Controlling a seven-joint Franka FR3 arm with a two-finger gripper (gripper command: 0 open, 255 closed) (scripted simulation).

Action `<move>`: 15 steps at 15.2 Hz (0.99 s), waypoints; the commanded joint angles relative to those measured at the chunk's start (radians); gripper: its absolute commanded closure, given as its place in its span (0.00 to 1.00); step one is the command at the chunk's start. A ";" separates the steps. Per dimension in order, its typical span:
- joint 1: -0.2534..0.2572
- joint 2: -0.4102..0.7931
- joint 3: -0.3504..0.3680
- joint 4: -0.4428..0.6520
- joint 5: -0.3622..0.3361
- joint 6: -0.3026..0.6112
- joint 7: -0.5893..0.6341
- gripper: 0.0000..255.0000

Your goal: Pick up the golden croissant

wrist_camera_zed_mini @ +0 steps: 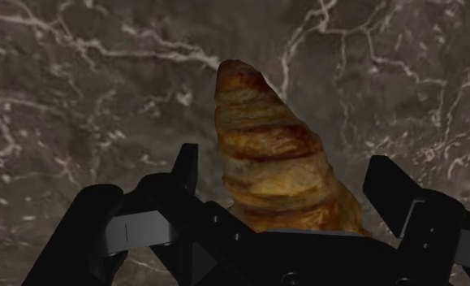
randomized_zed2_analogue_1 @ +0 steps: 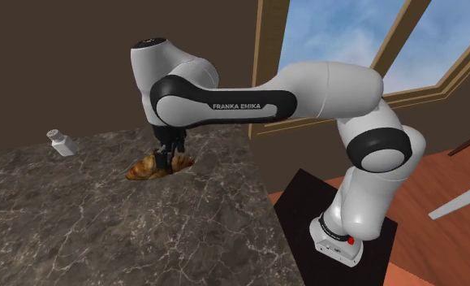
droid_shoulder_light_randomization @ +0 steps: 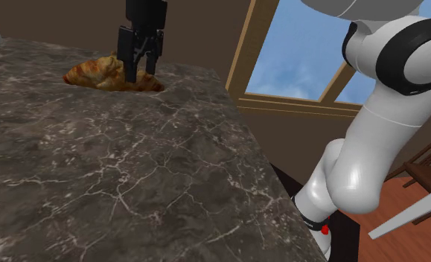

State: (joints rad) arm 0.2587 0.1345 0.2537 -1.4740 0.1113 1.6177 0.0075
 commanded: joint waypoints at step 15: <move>-0.001 -0.001 0.000 -0.009 0.000 0.009 -0.002 1.00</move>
State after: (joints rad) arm 0.2578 0.1299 0.2532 -1.4999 0.1126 1.6394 0.0038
